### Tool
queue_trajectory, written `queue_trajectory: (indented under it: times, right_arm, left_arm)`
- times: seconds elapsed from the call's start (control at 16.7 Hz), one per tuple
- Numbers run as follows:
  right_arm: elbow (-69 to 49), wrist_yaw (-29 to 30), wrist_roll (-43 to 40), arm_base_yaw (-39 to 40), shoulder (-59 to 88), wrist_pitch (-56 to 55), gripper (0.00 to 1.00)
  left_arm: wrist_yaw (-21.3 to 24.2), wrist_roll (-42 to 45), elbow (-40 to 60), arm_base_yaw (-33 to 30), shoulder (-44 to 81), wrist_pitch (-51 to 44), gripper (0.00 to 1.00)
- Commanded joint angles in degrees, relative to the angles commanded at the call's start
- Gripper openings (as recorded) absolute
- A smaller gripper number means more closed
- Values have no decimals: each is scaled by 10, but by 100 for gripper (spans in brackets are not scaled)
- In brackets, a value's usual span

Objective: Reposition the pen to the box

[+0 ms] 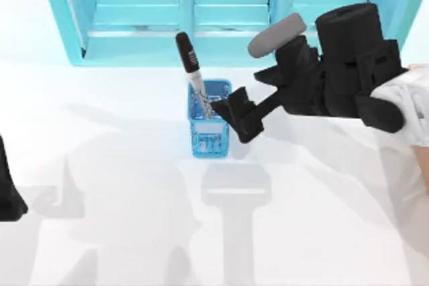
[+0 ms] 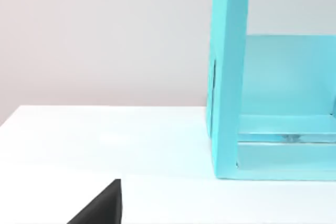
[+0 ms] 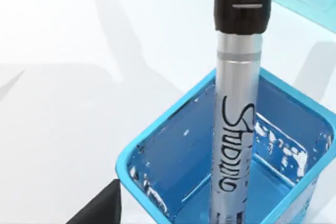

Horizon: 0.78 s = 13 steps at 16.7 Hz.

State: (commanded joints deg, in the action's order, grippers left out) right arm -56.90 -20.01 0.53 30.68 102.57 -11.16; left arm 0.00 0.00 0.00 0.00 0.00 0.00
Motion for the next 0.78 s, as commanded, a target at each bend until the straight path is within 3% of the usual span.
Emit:
queue_trajectory:
  times: [0.36,0.78]
  right_arm:
    - [-19,5,3,5,22,-7,100]
    - [-153,37,25,41,197,-49,100]
  left_arm:
    - [0,0,0,0,0,0,100]
    - [0,0,0,0,0,0,100]
